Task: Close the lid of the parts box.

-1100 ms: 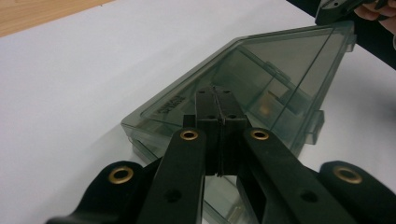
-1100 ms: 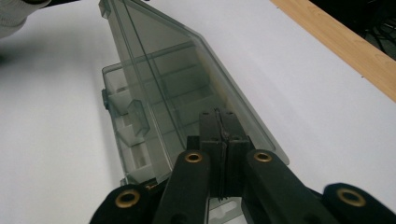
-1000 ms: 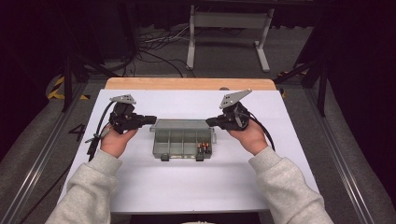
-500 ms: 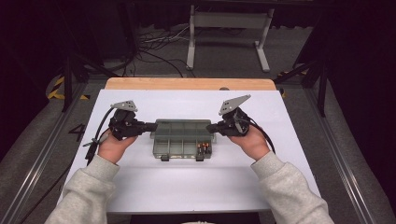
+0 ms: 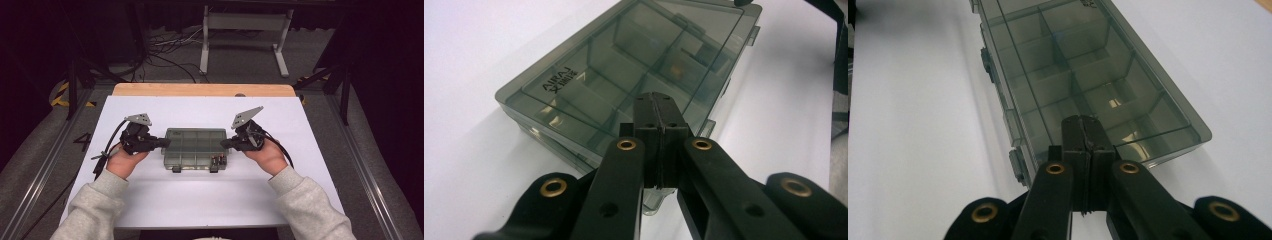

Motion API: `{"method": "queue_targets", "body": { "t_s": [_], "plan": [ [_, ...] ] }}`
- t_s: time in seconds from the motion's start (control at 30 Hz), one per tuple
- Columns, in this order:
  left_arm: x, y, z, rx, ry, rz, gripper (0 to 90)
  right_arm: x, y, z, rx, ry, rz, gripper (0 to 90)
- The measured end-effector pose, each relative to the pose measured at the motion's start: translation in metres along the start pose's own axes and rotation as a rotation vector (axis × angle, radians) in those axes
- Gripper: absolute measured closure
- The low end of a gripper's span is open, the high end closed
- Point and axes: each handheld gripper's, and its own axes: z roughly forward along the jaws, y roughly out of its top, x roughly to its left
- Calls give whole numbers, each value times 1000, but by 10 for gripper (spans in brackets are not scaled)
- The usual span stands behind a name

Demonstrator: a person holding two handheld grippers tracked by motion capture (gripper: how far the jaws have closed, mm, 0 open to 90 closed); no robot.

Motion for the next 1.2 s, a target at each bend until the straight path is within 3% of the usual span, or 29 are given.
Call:
{"method": "queue_targets", "body": {
  "t_s": [0.27,0.7,1.2],
  "plan": [
    [-2,-1,6,28,-4,37,897,2,-5,9,18,10,14,900],
    [2,-11,19,59,-25,-4,897,4,-10,18,40,21,16,900],
    [4,-17,26,77,-24,-16,897,4,-15,25,61,20,28,900]
  ]
}}
